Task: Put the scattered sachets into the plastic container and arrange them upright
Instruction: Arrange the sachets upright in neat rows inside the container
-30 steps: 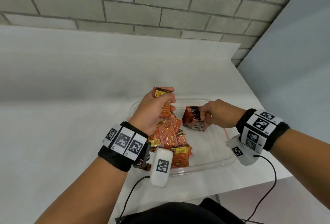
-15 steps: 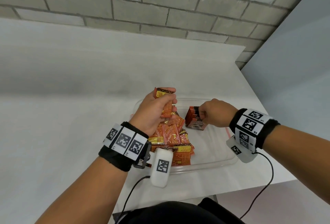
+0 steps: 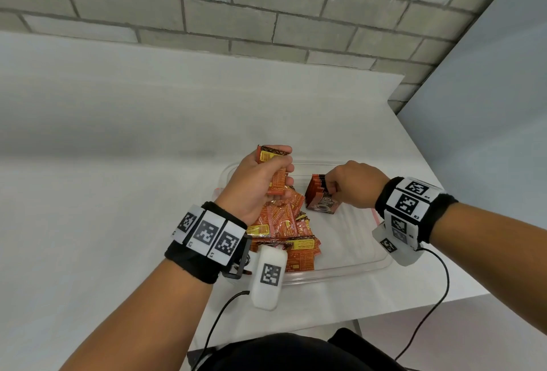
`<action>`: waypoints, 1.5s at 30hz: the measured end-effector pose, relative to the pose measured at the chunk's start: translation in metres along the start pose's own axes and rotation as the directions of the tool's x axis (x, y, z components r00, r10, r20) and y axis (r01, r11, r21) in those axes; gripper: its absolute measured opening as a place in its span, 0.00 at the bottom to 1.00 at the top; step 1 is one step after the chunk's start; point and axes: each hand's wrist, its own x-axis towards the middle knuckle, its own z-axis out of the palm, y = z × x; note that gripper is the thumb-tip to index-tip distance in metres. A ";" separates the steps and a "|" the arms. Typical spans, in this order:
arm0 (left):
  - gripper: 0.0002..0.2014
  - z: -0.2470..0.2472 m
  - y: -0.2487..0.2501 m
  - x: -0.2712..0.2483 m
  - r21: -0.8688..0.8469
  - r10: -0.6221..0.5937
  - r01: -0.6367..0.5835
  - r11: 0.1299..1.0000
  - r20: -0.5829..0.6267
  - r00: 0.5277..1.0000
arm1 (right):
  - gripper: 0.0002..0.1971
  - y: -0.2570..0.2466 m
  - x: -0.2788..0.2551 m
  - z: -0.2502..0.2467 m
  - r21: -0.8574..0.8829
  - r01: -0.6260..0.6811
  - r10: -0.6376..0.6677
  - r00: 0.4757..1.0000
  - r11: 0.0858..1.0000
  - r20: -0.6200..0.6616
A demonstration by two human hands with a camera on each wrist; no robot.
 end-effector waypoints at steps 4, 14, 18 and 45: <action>0.09 -0.001 0.001 0.000 0.006 0.003 -0.003 1.000 0.006 1.000 | 0.06 0.001 0.001 0.002 -0.006 0.000 0.000 1.000 1.000 -0.001; 0.11 0.000 -0.006 0.002 -0.062 -0.024 0.023 0.998 -0.008 1.000 | 0.06 0.006 0.000 0.000 0.042 -0.019 0.021 0.999 0.999 -0.039; 0.11 0.001 -0.009 0.002 -0.103 -0.057 0.060 0.993 0.025 0.998 | 0.02 0.008 -0.011 -0.012 0.224 -0.017 0.054 0.986 0.974 -0.160; 0.09 0.040 -0.004 0.011 0.107 -0.093 0.083 0.991 0.091 0.992 | 0.12 0.004 -0.061 -0.014 0.516 0.385 0.060 0.755 0.765 -0.652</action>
